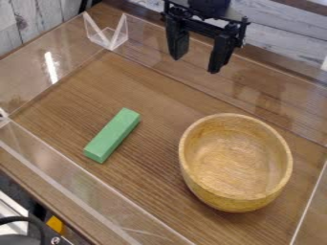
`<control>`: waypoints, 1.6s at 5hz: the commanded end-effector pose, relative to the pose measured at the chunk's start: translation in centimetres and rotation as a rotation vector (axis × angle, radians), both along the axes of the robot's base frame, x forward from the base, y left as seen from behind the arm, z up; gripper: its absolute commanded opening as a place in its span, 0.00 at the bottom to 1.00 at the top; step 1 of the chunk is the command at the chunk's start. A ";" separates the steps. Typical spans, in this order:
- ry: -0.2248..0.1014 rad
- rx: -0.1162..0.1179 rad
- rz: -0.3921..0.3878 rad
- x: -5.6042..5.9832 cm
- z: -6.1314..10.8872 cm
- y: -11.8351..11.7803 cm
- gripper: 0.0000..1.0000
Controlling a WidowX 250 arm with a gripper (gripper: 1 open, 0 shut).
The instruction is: Put the green block in the brown bowl
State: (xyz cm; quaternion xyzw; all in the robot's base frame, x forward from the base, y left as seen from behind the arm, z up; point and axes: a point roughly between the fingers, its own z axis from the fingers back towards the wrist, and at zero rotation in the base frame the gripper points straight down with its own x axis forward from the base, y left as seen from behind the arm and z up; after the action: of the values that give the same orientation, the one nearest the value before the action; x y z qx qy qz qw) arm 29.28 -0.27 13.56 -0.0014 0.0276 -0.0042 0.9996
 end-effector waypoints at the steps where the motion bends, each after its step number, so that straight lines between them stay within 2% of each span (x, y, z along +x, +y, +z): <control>1: 0.015 -0.003 0.006 -0.4 -0.6 0.2 1.00; 2: 0.019 -0.006 0.045 -2.3 -1.2 1.9 1.00; 3: 0.000 0.010 0.070 -4.0 -1.4 4.2 1.00; 5: -0.016 0.043 0.098 -6.5 -2.9 7.9 1.00; 6: -0.018 0.045 0.108 -7.1 -4.0 8.3 1.00; 8: -0.008 0.048 0.112 -7.4 -5.6 8.5 1.00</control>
State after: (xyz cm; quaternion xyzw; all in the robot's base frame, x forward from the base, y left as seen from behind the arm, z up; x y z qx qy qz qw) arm 21.67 7.73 7.45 0.0150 0.0354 0.0479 0.9981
